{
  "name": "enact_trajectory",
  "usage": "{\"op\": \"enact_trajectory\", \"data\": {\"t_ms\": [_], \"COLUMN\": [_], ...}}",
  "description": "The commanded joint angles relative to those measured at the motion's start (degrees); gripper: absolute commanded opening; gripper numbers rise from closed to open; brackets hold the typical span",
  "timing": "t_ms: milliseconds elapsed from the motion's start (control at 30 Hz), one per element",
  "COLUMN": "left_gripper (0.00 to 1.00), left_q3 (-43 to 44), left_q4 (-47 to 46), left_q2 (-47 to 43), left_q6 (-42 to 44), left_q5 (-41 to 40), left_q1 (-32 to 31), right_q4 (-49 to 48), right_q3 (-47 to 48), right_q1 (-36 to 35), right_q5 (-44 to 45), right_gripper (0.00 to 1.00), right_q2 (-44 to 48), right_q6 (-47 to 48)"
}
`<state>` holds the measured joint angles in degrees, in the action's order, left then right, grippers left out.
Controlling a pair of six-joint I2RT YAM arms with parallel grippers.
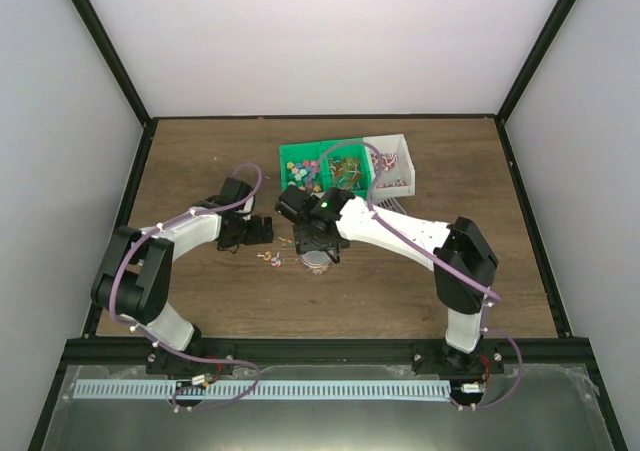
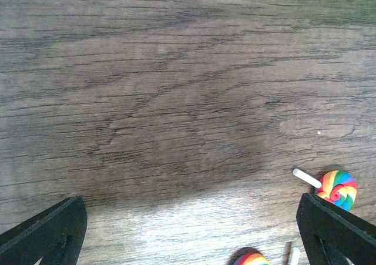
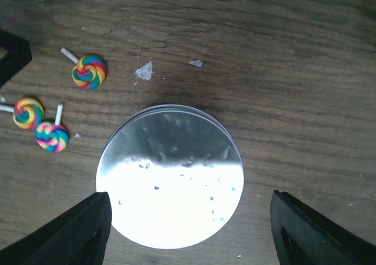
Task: Pack the candies
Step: Close the bottle lid on the packing bottle.
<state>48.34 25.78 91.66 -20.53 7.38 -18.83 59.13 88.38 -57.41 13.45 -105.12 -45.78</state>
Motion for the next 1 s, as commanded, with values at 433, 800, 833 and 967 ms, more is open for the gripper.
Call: {"op": "enact_trajectory", "data": {"t_ms": [433,800,833,967], "left_gripper": [1.0,1.0,1.0,1.0], "left_q3": [-1.42,-1.31,-1.3,-0.97], "left_q4": [3.34,3.69,3.65,3.53], "left_q2": [3.14,2.98,3.08,3.57], "left_q6": [0.67,0.41,0.41,0.41], "left_q5": [1.06,1.06,1.06,1.28], "left_q1": [0.13,0.12,0.11,0.09], "right_q4": [-5.84,-11.22,-11.16,-11.66], "right_q3": [-0.67,-5.61,-5.4,-4.13], "right_q1": [-0.12,1.95,1.95,2.04], "right_q5": [-4.07,-10.23,-10.13,-9.85], "right_gripper": [0.06,0.07,0.08,0.09], "right_q2": [-2.19,-1.05,-0.72,0.78], "right_q6": [0.26,0.69,0.69,1.02]}}
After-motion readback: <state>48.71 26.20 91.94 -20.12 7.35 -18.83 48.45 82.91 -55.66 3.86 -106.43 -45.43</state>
